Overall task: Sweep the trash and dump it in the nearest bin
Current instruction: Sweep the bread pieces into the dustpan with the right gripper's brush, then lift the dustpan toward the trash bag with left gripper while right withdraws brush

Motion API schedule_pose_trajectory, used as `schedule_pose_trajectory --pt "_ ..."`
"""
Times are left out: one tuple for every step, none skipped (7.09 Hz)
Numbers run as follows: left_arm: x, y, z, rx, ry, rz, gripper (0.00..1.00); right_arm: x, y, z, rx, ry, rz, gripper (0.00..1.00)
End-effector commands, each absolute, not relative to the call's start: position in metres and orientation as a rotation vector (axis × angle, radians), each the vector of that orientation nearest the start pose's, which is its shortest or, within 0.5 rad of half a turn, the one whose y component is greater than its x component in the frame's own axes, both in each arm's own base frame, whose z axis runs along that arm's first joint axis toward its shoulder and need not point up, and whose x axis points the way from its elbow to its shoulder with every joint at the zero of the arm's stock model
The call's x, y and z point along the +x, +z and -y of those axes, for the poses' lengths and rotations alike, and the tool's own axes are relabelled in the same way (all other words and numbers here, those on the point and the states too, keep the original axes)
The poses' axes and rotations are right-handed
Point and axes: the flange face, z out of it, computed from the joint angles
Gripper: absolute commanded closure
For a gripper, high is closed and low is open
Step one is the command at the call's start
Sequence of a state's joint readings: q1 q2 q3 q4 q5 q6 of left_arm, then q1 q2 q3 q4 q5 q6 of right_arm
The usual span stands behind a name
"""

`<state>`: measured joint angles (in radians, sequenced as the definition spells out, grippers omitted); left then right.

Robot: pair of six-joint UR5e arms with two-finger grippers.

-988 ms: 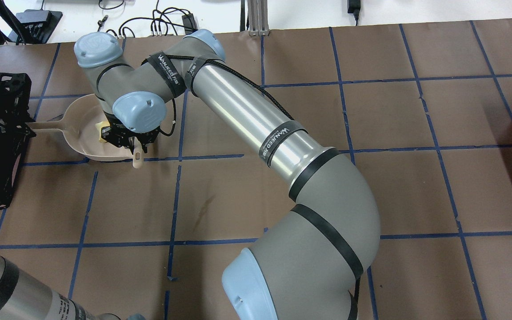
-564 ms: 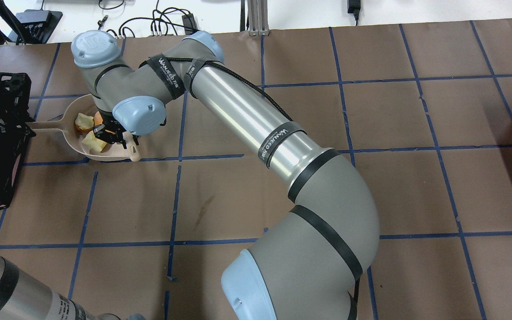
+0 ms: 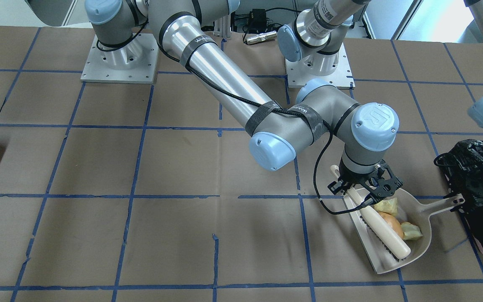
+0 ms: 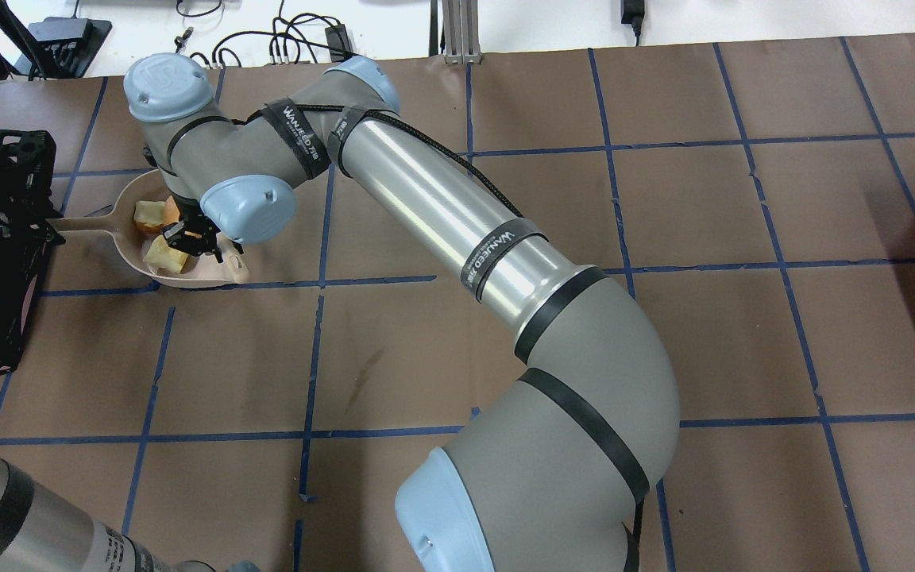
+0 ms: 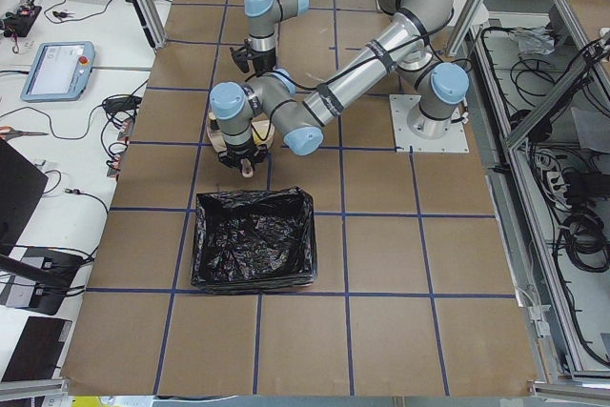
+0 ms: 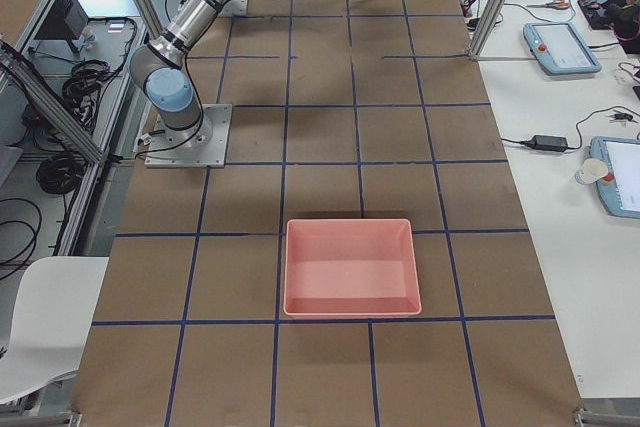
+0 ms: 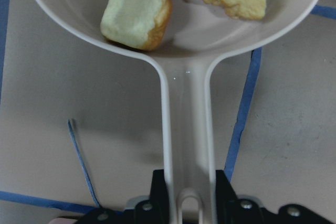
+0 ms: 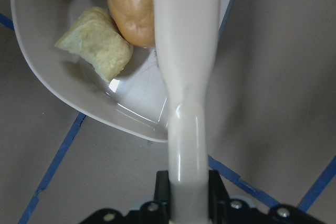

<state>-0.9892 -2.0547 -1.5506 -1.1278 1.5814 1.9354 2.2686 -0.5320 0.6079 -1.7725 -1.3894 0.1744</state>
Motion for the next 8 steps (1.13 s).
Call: schedule_pose_trajectory --pt "0.241 0.262 0.610 1.971 -0.002 -2.490 0.99 0.664 0.257 0.565 -0.731 -0.015 -2.877 0.95" --pt "0.241 0.261 0.610 1.972 -0.004 -2.492 0.99 0.657 0.258 0.563 -0.720 -0.004 -2.901 0.94" --pt "0.241 0.262 0.610 1.971 -0.005 -2.491 0.99 0.648 0.264 0.562 -0.704 0.033 -2.931 0.94" --pt "0.241 0.262 0.610 1.972 -0.006 -2.492 0.99 0.638 0.267 0.567 -0.689 0.067 -2.958 0.94" --pt "0.241 0.262 0.610 1.974 -0.006 -2.491 0.99 0.622 0.277 0.575 -0.660 0.102 -2.977 0.94" --pt "0.239 0.264 0.610 1.980 -0.046 -2.495 0.99 0.596 0.290 0.586 -0.603 0.168 -3.012 0.94" --pt "0.237 0.272 0.609 1.978 -0.105 -2.497 0.99 0.565 0.307 0.600 -0.513 0.203 -3.079 0.94" --pt "0.239 0.281 0.607 1.952 -0.118 -2.502 0.99 0.536 0.318 0.610 -0.388 0.240 -3.111 0.95"
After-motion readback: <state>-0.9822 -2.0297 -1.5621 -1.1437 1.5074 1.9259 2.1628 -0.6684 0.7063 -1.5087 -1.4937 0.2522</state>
